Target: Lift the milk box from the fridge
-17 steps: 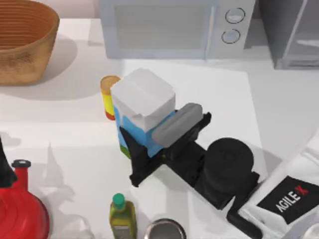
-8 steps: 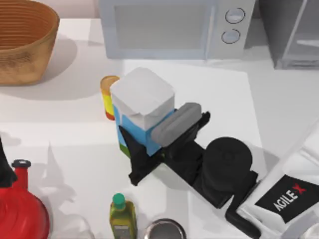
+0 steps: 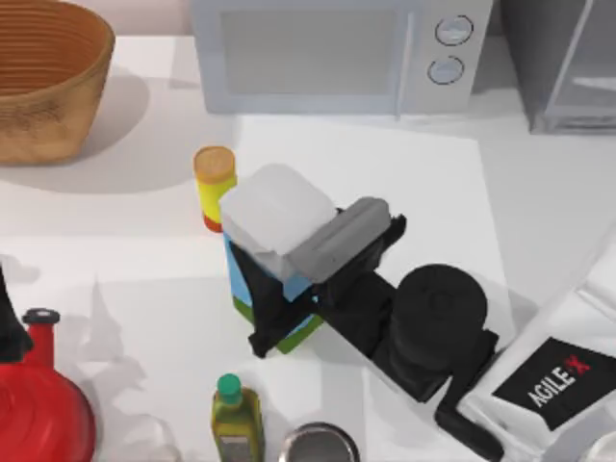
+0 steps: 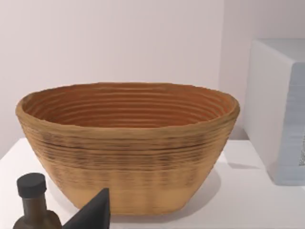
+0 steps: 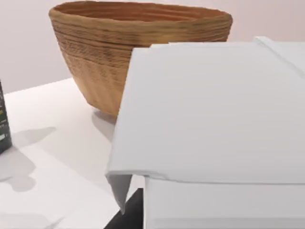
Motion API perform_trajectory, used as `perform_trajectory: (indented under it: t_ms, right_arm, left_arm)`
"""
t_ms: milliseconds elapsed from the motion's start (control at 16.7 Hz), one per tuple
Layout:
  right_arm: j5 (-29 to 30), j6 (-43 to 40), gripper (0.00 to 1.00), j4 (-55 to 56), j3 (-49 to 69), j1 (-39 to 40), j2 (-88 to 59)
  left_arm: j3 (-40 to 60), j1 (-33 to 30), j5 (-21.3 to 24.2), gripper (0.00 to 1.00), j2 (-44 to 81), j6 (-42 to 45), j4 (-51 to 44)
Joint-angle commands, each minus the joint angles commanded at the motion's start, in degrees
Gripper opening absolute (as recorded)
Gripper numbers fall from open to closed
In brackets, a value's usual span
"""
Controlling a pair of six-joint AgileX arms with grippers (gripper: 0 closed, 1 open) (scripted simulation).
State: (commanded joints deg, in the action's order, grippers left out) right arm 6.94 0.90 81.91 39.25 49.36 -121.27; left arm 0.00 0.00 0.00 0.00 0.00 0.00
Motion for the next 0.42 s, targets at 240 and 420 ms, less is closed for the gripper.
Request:
perform_trajectory:
  t_ms: [240, 420]
  right_arm:
    - [0.00, 0.00, 1.00, 0.00, 0.00, 0.00, 0.00]
    - [0.00, 0.00, 1.00, 0.00, 0.00, 0.00, 0.00]
  left_arm:
    - [0.00, 0.00, 0.00, 1.00, 0.00, 0.00, 0.00]
    - [0.00, 0.00, 0.00, 1.00, 0.00, 0.00, 0.00]
